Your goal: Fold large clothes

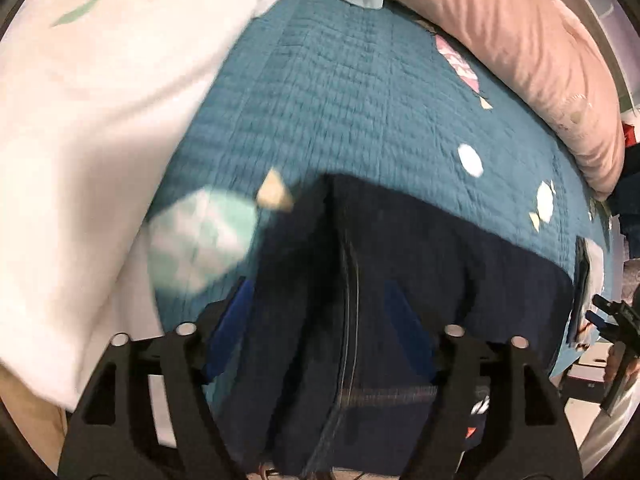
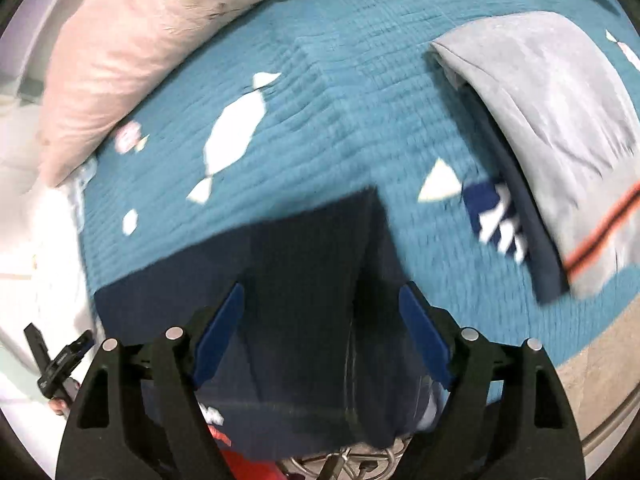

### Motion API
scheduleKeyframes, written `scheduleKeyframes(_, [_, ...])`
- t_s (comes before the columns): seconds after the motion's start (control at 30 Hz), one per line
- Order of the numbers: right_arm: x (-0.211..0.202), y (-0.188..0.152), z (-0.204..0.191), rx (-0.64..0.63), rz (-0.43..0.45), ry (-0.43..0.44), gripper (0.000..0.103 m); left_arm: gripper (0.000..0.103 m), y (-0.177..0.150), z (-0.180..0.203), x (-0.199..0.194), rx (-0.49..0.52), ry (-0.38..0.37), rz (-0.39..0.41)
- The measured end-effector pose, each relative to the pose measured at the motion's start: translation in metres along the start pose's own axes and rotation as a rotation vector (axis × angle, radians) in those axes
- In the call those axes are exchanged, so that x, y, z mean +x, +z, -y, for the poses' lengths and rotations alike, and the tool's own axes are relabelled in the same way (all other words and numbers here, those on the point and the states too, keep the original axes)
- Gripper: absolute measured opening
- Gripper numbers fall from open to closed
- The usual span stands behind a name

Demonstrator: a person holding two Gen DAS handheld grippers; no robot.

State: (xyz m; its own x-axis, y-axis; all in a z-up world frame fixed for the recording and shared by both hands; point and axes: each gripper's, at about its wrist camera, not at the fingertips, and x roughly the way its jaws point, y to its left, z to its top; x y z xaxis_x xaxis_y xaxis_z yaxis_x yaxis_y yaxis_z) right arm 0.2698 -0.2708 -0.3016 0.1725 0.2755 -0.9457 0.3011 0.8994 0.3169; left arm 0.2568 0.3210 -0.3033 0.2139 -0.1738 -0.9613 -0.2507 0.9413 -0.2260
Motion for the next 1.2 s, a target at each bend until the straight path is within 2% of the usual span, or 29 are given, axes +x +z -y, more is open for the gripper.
scheduleKeyframes(0.13, [0.037, 0.024, 0.017, 0.053, -0.069, -0.058, 0.077, 0.076, 0.033, 0.001, 0.031, -0.009, -0.010, -0.050])
scheduleKeyframes(0.23, [0.057, 0.033, 0.027, 0.112, -0.102, 0.014, 0.077, 0.081, 0.035, -0.001, 0.046, -0.027, -0.041, -0.076])
scheduleKeyframes(0.3, [0.062, 0.034, 0.030, 0.148, -0.085, 0.054, 0.075, 0.078, 0.037, -0.003, 0.054, -0.059, -0.049, -0.053])
scheduleKeyframes(0.33, [0.063, 0.033, 0.029, 0.150, -0.072, 0.047, 0.056, 0.064, 0.037, -0.002, 0.055, -0.062, -0.039, -0.036])
scheduleKeyframes(0.37, [0.064, 0.033, 0.026, 0.134, -0.070, 0.029, 0.045, 0.038, 0.037, 0.003, 0.054, -0.041, -0.040, -0.024])
scheduleKeyframes(0.4, [0.065, 0.029, 0.020, 0.114, -0.077, 0.036, 0.036, 0.029, 0.036, 0.007, 0.053, -0.030, -0.083, -0.029])
scheduleKeyframes(0.5, [0.056, 0.024, 0.004, 0.044, -0.032, -0.011, 0.025, 0.026, 0.037, 0.013, 0.046, -0.027, -0.064, -0.011])
scheduleKeyframes(0.6, [0.042, 0.022, 0.001, 0.058, 0.004, -0.014, 0.017, 0.025, 0.041, 0.013, 0.035, -0.041, -0.088, 0.005])
scheduleKeyframes(0.67, [0.033, 0.022, 0.001, 0.069, 0.023, 0.022, 0.016, 0.025, 0.041, 0.011, 0.023, -0.059, -0.131, 0.021])
scheduleKeyframes(0.8, [0.010, 0.022, -0.009, 0.050, 0.073, 0.077, 0.015, 0.024, 0.042, 0.015, 0.002, -0.039, -0.153, 0.043])
scheduleKeyframes(0.93, [-0.016, 0.028, -0.024, 0.006, 0.132, 0.096, 0.015, 0.024, 0.046, 0.021, -0.018, -0.048, -0.214, 0.088])
scheduleKeyframes(1.1, [-0.033, 0.059, -0.034, 0.022, 0.183, 0.115, 0.015, 0.024, 0.072, 0.029, -0.031, -0.061, -0.262, 0.139])
scheduleKeyframes(1.17, [-0.028, 0.078, -0.039, -0.009, 0.167, 0.086, 0.018, 0.027, 0.088, 0.031, -0.020, -0.079, -0.250, 0.125])
scheduleKeyframes(1.2, [-0.021, 0.087, -0.043, -0.030, 0.139, 0.054, 0.030, 0.029, 0.096, 0.031, -0.009, -0.107, -0.206, 0.097])
